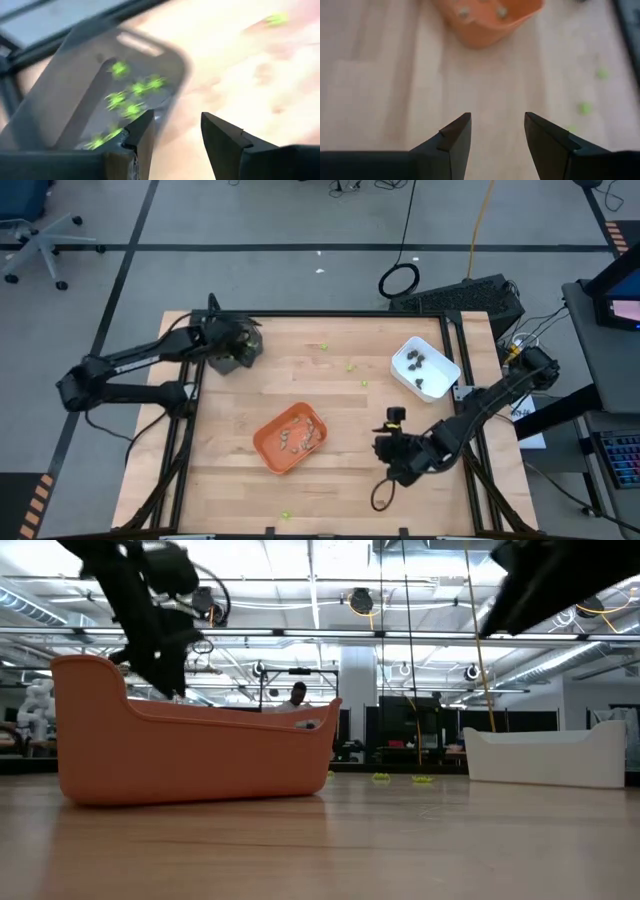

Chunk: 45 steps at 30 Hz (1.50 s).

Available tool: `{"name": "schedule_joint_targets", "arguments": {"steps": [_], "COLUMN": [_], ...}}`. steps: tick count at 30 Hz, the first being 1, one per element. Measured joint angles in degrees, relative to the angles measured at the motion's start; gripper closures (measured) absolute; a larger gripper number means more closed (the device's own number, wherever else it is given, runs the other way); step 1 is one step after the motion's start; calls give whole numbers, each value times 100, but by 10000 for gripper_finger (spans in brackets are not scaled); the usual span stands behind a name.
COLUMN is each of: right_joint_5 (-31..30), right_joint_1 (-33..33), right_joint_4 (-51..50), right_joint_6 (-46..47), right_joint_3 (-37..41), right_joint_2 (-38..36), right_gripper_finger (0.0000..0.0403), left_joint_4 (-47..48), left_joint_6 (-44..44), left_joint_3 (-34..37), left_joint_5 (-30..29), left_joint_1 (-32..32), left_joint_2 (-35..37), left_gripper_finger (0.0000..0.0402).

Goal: Sort Halloween decoration
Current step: Put the green spider toy into the black bin

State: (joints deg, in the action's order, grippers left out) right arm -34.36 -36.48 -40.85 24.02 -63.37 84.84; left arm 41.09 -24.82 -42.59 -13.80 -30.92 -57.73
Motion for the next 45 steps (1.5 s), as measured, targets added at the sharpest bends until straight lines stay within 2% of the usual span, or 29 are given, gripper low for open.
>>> {"name": "schedule_joint_targets", "arguments": {"steps": [5, 11, 17, 21, 24, 30, 38, 42, 45], "right_joint_5": [476, 570, -357, -810, -1074, -925, 455, 1303, 1706], "right_joint_1": [-358, -790, -982, -842, -543, 357, 1840, 2755, 3345], "right_joint_4": [-559, -875, -880, -901, -878, -58, 1259, 1369, 1376], "right_joint_6": [1135, 2135, 2306, 1673, 1423, 1140, -621, -1562, -1976], "right_joint_3": [0, 1, 2, 96, 419, 1196, 1351, 1351, 1351], "right_joint_2": [0, 0, 2, 2, -16, -31, -31, -31, -31], "right_gripper_finger": [234, 234, 234, 234, 234, 234, 234, 234, 234], "left_joint_4": [-184, -880, -1421, -1854, -2368, -3369, -3992, -4091, -4086], "left_joint_6": [-441, -486, -487, -489, -489, -371, -328, -328, -328], "left_joint_3": [0, 0, -5, 2, 2, 1, 2, 2, 2], "left_joint_5": [-281, -931, -1609, -1831, -2083, -2389, -2401, -2402, -2403], "left_joint_1": [1260, 2896, 4128, 4639, 4926, 5284, 5430, 5433, 5432], "left_joint_2": [565, 494, 104, -243, -563, -1218, -1703, -1769, -1769], "left_gripper_finger": [243, 243, 243, 243, 243, 242, 242, 242, 242]}}
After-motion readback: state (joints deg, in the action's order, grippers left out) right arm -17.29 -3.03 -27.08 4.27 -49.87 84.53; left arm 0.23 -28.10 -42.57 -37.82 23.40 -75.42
